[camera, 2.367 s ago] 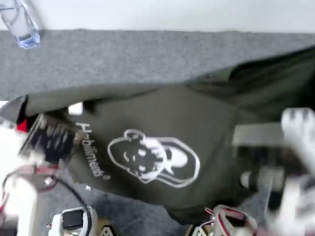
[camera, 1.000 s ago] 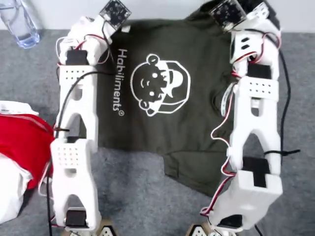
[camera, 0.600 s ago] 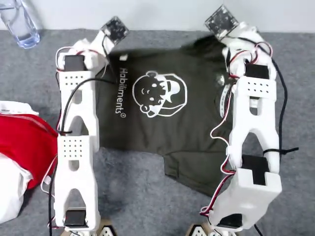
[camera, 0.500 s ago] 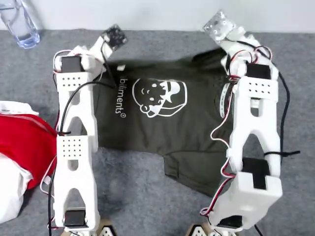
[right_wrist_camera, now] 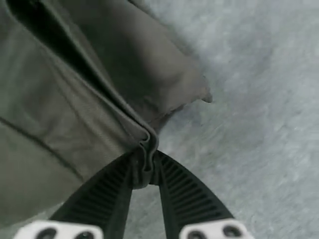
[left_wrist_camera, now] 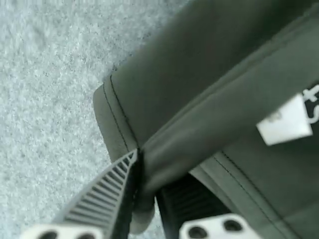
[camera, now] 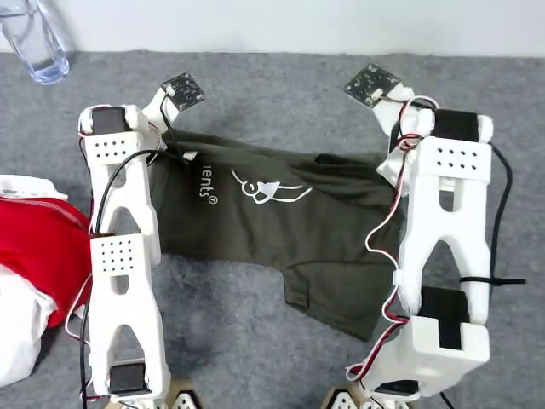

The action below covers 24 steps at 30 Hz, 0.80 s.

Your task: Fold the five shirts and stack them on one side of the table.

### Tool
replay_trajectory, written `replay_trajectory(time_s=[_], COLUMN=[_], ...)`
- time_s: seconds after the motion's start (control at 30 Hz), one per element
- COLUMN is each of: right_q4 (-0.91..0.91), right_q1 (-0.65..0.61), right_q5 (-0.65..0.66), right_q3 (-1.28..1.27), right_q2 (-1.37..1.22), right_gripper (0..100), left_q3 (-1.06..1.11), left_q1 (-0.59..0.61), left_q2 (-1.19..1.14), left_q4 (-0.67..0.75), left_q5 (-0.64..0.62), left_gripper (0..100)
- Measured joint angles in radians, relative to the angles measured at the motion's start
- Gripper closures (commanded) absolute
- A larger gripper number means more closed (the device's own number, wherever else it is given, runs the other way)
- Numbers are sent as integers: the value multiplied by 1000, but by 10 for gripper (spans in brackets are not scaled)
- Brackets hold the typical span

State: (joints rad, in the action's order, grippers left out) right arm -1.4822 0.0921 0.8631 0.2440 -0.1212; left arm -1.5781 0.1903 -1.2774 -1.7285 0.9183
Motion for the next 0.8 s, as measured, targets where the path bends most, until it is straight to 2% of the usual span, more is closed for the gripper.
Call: replay_trajectory(time_s=[0.27, 0.53, 0.8], right_q4=[-91, -98, -29], right_q1=[6, 8, 20], right_q5=[0, 6, 8], right_q3=[-34, -157, -344], right_q2=[5, 83, 224], right_gripper=[990, 990, 990], left_q3=[172, 511, 827], left_q1=[0, 0, 0], left_q2=[31, 265, 454], left_q4=[0, 0, 0], left_q5=[0, 34, 87], left_gripper=[987, 987, 987])
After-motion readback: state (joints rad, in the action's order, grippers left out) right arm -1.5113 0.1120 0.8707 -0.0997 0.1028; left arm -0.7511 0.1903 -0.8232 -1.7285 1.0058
